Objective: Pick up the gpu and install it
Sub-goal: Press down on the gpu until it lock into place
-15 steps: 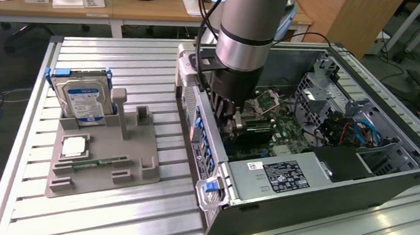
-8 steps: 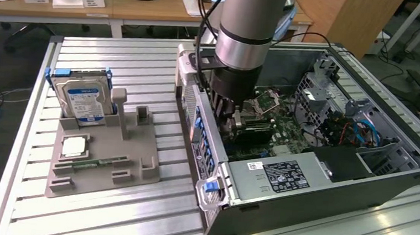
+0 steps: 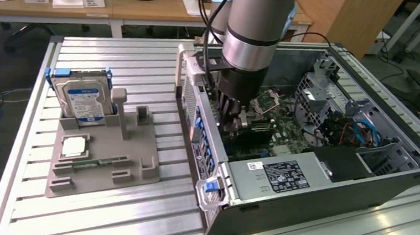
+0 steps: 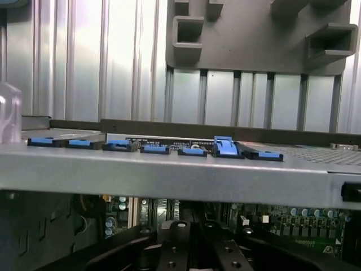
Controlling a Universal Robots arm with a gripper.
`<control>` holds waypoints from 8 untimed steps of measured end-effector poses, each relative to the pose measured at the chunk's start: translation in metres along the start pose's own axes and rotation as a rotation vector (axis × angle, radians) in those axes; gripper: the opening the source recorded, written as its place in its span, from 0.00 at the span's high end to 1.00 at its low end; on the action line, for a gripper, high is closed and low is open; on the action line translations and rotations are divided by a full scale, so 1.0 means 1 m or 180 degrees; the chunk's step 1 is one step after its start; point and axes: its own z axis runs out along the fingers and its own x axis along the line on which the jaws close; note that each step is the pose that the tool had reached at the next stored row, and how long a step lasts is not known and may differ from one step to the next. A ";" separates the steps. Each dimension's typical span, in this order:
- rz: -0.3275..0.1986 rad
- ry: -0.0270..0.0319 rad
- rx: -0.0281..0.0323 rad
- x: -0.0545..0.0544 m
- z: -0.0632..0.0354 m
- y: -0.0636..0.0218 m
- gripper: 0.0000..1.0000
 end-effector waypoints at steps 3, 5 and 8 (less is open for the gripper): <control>0.0000 0.0000 0.0000 -0.004 0.0000 -0.0058 0.89; 0.0000 0.0000 0.0000 -0.008 0.0000 -0.0091 0.89; 0.0000 0.0000 0.0000 -0.014 0.0000 -0.0119 0.89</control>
